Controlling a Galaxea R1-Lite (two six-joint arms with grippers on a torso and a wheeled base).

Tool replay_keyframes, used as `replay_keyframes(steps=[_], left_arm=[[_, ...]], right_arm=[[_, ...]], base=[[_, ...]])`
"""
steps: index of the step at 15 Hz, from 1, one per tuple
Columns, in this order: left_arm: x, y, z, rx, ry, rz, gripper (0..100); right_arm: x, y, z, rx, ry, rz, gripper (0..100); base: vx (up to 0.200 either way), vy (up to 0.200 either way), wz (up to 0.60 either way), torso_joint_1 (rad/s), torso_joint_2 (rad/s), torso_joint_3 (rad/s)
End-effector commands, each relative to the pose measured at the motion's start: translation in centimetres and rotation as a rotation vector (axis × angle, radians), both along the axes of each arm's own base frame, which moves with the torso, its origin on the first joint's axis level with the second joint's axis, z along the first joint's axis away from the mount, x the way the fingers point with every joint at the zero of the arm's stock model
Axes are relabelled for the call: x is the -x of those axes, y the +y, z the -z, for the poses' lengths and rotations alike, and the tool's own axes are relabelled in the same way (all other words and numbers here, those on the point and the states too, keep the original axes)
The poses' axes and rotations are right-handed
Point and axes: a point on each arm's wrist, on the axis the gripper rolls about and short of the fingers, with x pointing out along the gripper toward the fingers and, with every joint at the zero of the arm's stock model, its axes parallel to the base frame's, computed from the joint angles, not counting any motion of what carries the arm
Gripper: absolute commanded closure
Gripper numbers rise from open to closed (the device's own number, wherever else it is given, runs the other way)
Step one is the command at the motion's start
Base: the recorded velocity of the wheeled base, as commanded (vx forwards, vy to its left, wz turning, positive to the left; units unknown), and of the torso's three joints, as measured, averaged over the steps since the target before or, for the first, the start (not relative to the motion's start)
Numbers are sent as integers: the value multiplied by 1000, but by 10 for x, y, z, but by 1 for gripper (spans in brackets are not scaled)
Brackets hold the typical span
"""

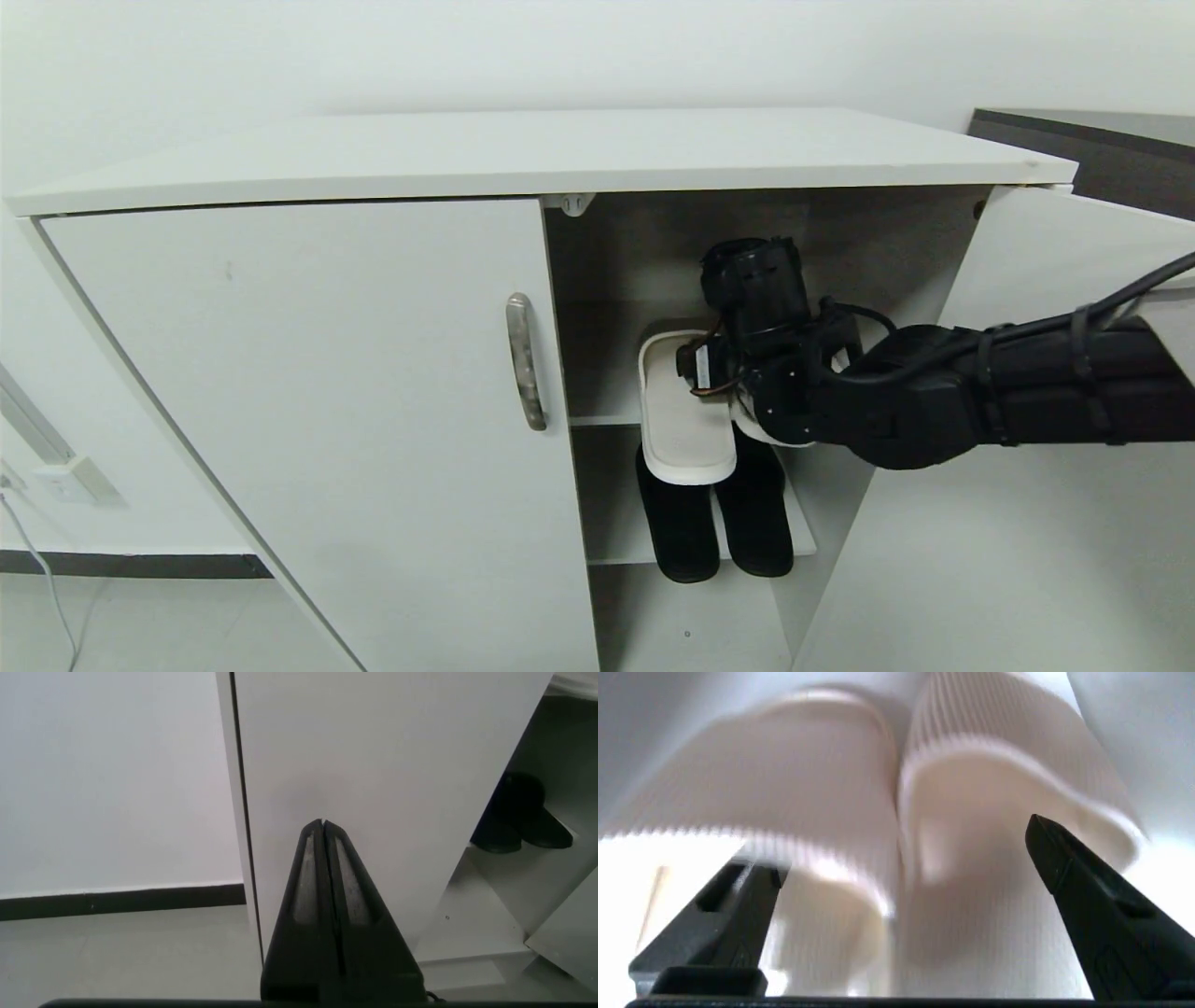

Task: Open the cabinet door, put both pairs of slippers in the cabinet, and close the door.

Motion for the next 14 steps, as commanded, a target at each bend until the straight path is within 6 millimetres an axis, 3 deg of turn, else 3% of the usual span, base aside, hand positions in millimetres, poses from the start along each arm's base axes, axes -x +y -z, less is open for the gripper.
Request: replay_keyframes(steps=[1, 6, 10, 11, 14], left_arm=[[0, 0, 0, 0, 0, -1, 100], [0, 0, 0, -1, 0, 1, 100], [0, 0, 0, -4, 0, 1, 100], [0, 0, 0, -4, 1, 1, 100], [0, 0, 0, -4, 1, 1, 100]], right_arm=[[29, -10, -18, -26, -17, -32, 0], [89, -21, -25, -52, -9, -133, 0], [110, -27, -15, -91, -13, -239, 0], [113, -27, -12, -112, -19, -276, 100], [125, -29, -4, -132, -20, -392, 100]], base=[[0, 0, 0, 0, 0, 0], [0, 0, 0, 0, 0, 0], [0, 0, 0, 0, 0, 0], [0, 0, 0, 0, 0, 0], [0, 0, 0, 0, 0, 0]])
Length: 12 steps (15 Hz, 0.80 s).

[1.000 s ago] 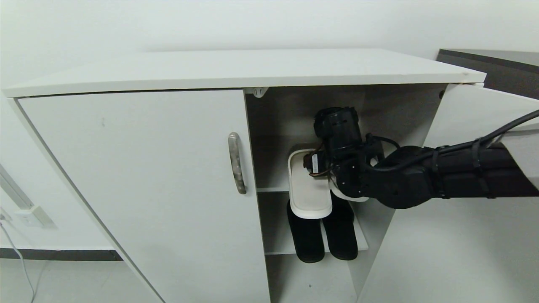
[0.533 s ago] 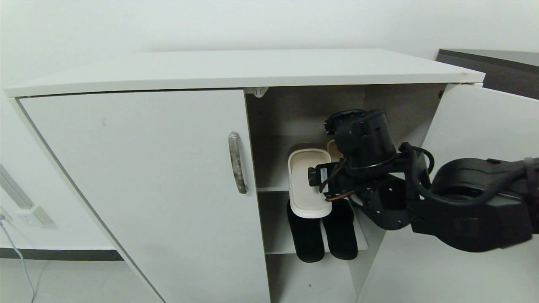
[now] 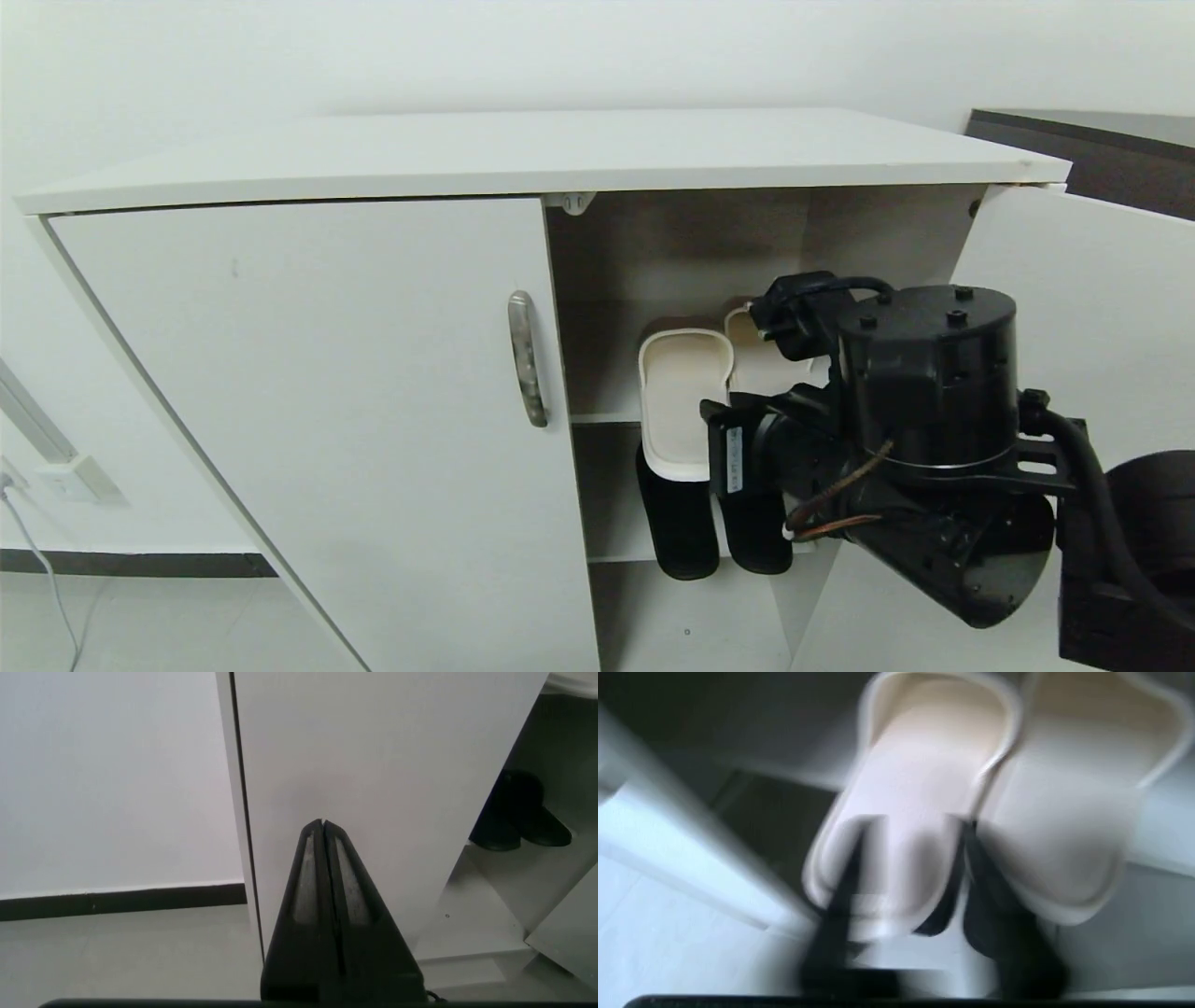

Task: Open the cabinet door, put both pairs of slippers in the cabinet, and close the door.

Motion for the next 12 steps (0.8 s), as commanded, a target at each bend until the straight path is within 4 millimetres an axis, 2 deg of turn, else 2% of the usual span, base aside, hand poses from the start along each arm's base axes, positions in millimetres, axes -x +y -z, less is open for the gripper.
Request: replay_keyframes(steps=[1, 4, 12], left_arm=[[0, 0, 0, 0, 0, 1, 100], [0, 0, 0, 0, 0, 1, 100], [0, 0, 0, 0, 0, 1, 100]], right_arm=[[10, -5, 8, 35, 5, -45, 100], [14, -2, 21, 69, -21, -66, 100], [14, -2, 37, 109, -60, -82, 100]], base=[[0, 0, 0, 0, 0, 0], [0, 0, 0, 0, 0, 0], [0, 0, 0, 0, 0, 0]])
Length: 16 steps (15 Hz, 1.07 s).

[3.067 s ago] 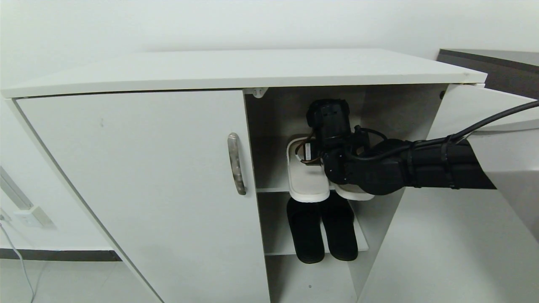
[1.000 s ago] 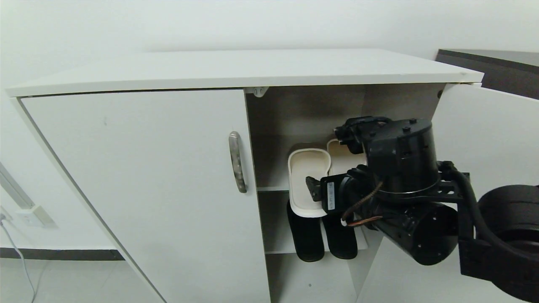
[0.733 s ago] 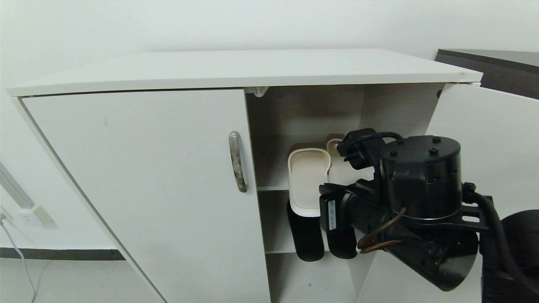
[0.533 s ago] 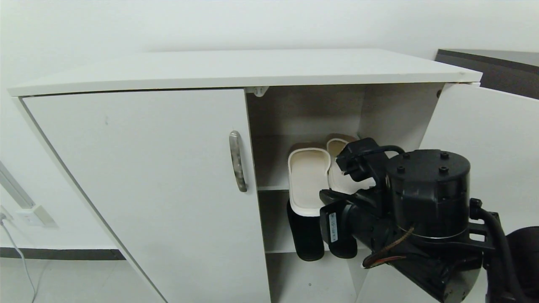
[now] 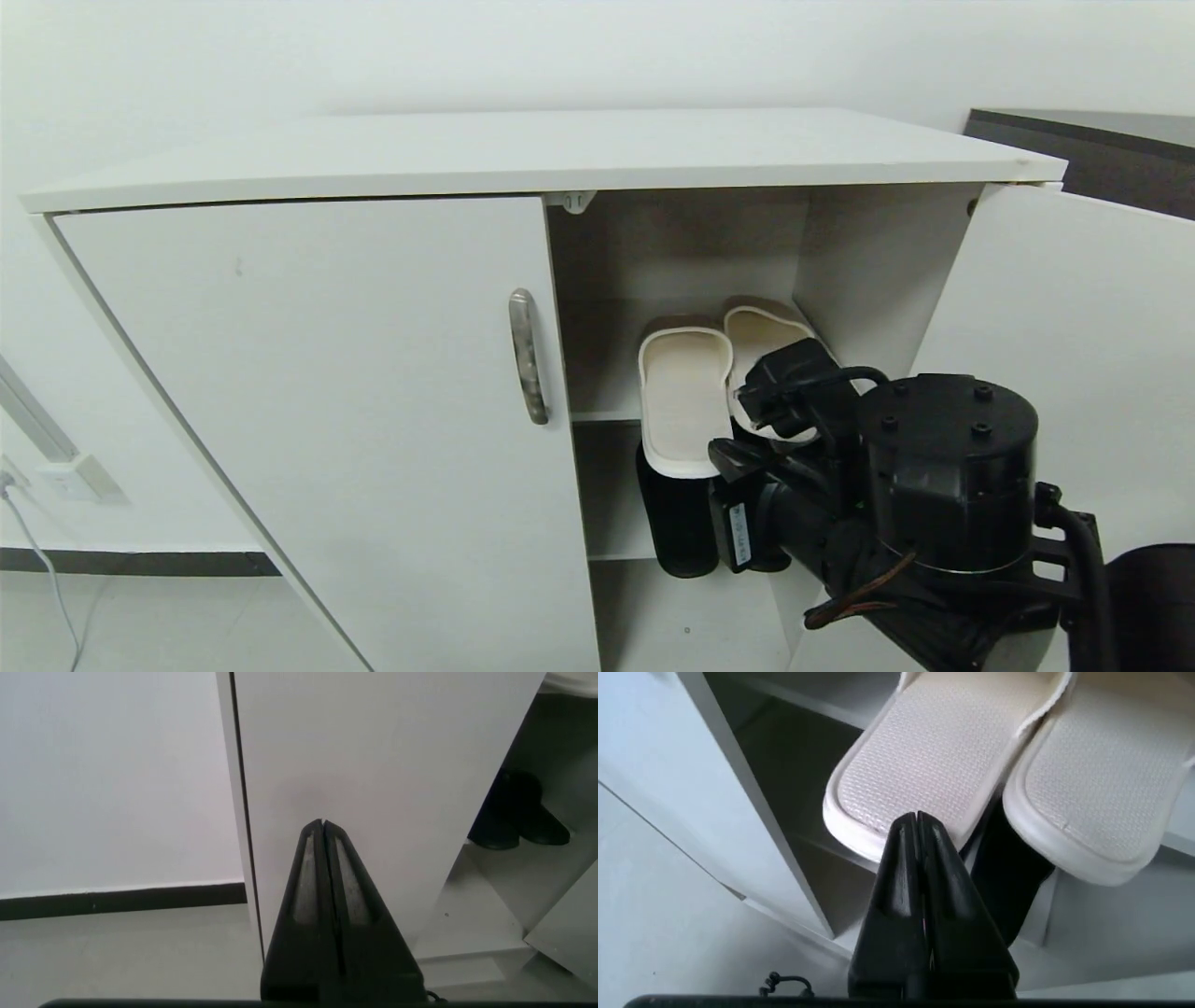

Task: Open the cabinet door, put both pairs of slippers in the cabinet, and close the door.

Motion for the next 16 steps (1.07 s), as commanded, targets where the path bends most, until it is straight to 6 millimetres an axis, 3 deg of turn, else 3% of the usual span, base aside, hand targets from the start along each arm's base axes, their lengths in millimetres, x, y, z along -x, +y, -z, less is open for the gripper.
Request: replay_keyframes(steps=[1, 16], left_arm=[[0, 0, 0, 1, 0, 1, 100], [0, 0, 0, 1, 0, 1, 100]], right_arm=[[0, 1, 6, 13, 7, -2, 100], [-2, 4, 19, 39, 12, -5, 100]], base=[[0, 0, 0, 0, 0, 0], [-200, 0, 0, 3, 2, 2]])
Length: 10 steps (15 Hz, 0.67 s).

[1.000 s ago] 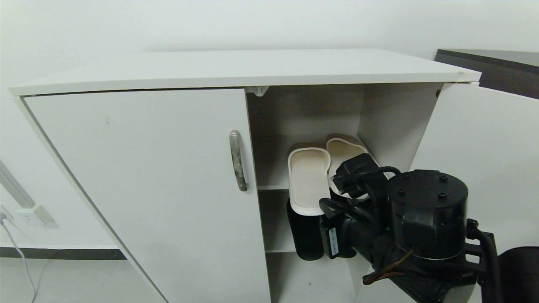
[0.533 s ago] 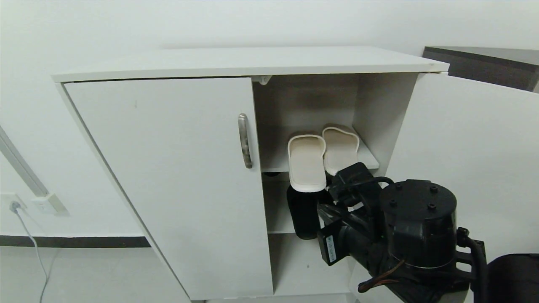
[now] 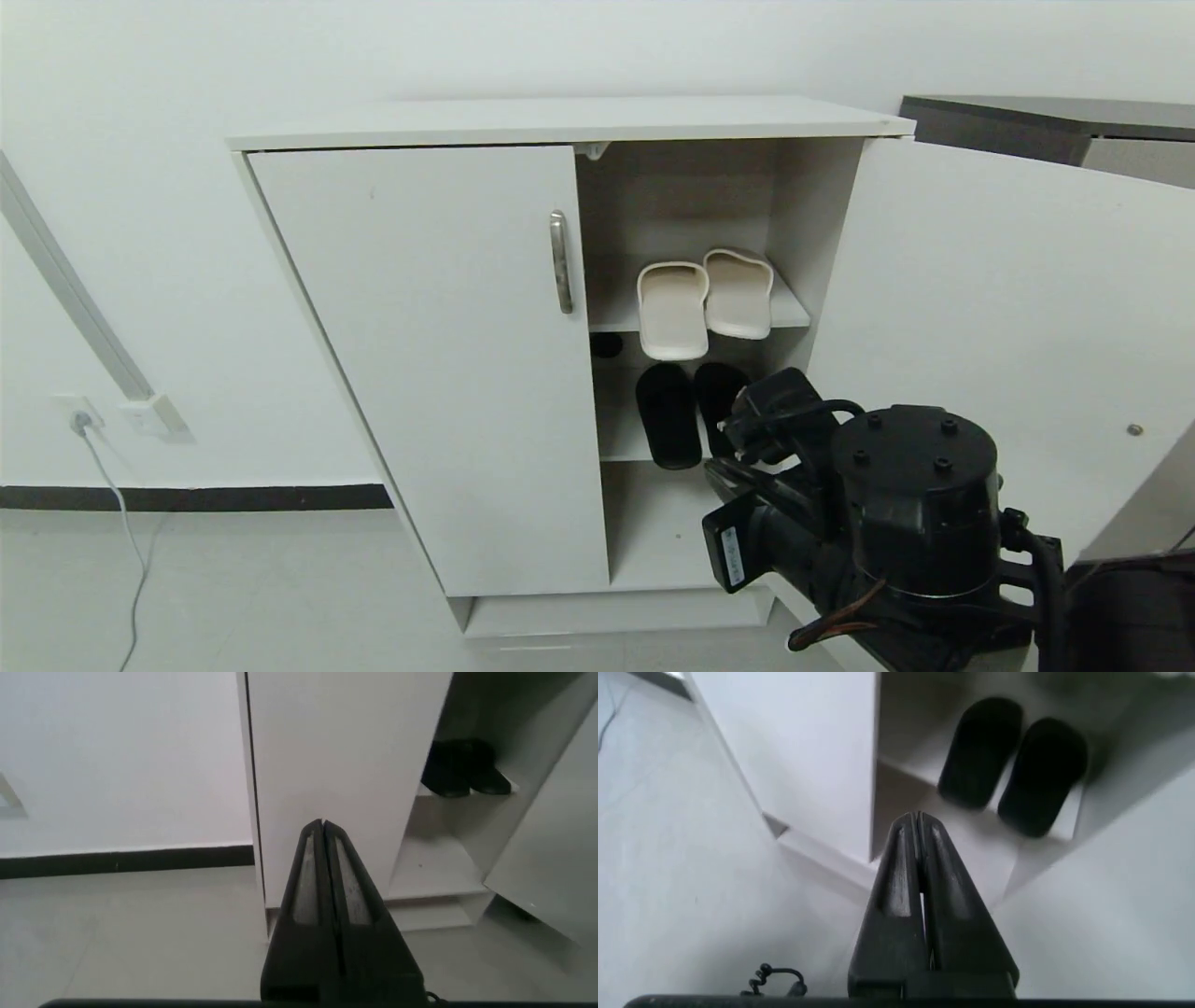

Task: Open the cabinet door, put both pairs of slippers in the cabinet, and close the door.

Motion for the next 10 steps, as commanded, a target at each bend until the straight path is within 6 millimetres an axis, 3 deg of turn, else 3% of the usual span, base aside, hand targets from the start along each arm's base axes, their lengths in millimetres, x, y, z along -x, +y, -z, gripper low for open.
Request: replay_keyframes(steps=[1, 4, 10], left_arm=[[0, 0, 0, 2, 1, -2, 100], [0, 0, 0, 0, 0, -2, 100], [0, 0, 0, 3, 0, -2, 100]], right_arm=[[0, 0, 2, 5, 3, 0, 100], [0, 0, 2, 4, 4, 0, 100], [0, -1, 3, 8, 6, 0, 100]], base=[[-200, 0, 0, 7, 2, -2], [-200, 0, 0, 2, 2, 4], [0, 0, 0, 0, 0, 0]])
